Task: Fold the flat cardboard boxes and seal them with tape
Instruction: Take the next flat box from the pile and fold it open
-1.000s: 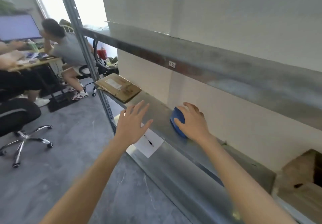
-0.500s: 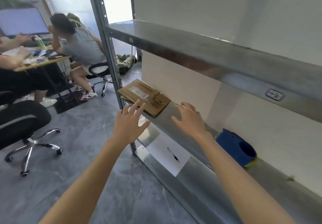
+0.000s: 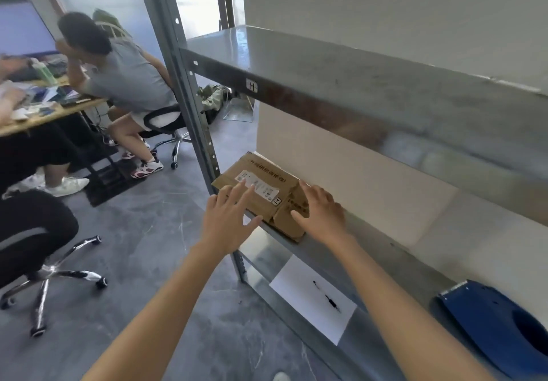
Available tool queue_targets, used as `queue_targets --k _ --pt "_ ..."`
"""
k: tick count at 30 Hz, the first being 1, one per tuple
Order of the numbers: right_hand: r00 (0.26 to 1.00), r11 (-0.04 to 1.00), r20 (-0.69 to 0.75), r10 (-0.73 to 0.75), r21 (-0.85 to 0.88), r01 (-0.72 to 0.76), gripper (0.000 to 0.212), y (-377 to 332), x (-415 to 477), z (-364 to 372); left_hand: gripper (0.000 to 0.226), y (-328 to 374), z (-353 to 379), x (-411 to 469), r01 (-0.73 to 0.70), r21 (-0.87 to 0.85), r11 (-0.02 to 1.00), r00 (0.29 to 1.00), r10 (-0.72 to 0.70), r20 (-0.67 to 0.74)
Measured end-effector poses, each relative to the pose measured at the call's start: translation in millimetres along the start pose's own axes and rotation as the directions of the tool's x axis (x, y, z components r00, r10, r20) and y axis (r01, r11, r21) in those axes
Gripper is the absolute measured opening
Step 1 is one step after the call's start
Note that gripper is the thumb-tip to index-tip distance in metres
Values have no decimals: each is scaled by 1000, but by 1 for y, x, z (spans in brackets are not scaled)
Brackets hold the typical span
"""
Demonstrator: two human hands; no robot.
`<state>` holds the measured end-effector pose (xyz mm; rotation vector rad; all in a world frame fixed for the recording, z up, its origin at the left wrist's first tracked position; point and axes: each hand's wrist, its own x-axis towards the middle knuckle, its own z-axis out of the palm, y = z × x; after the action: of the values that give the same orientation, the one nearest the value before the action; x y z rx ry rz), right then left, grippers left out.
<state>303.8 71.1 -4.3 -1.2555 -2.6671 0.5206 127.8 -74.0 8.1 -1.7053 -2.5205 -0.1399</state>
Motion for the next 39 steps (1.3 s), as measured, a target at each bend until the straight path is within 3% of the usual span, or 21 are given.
queue_targets --k 7,14,25,32,39 --pt "992 992 -29 125 -1 -125 89 -6 36 24 76 -43 21 58 -38 -57 998 999 37 -24" --pt "946 946 -30 323 -11 -323 93 -7 45 50 78 -75 51 117 -139 -62 988 989 141 43" --pt "706 705 12 708 50 -707 95 -33 49 101 85 -106 89 175 -254 -163 953 943 282 176" --pt "633 620 10 774 187 -762 99 -44 67 106 90 -110 101 178 -129 -353 927 944 224 243" --pt "594 470 -8 804 620 -628 108 -46 44 85 93 -94 80 167 -168 -563 809 953 280 118"
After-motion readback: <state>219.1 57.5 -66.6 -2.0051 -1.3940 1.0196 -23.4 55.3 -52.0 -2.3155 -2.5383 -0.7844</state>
